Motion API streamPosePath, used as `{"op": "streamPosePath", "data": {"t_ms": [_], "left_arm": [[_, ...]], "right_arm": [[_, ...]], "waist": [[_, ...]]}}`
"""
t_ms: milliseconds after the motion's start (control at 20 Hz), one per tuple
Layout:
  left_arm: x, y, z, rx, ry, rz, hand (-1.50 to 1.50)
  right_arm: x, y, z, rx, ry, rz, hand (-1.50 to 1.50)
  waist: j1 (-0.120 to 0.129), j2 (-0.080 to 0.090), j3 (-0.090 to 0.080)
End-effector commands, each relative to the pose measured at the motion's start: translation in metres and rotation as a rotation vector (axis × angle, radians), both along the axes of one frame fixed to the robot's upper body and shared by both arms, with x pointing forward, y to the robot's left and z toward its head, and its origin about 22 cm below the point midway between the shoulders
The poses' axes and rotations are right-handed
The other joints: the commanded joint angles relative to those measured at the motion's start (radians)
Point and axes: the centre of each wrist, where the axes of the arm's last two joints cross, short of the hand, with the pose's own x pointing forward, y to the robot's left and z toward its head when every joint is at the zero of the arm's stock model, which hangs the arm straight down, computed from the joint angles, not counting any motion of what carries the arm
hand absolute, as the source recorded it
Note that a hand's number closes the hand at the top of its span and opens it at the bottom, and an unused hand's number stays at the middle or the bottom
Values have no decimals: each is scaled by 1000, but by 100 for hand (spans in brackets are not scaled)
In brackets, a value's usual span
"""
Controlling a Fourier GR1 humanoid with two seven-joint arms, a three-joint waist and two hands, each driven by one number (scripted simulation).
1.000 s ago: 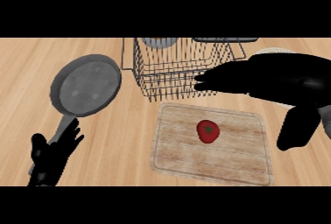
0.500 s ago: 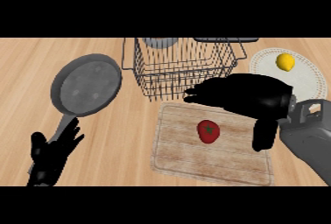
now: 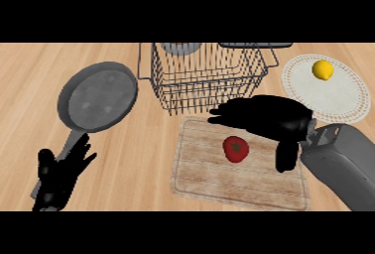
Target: Pick the tomato from the cutting board and place it in the basket
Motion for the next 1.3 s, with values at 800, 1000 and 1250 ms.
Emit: {"op": "streamPosePath", "data": {"t_ms": [800, 1000, 1250], "left_arm": [[4, 8, -13, -7, 99, 21, 0], [-9, -2, -32, -20, 93, -11, 0], [-3, -24, -28, -10, 101, -7, 0]], "right_arm": [[5, 11, -58, -24, -24, 13, -150], [2, 8, -86, -125, -8, 10, -150], [10, 11, -83, -118, -22, -19, -150]], "waist": [[-5, 9, -15], [-4, 10, -15], [-5, 9, -15]]}}
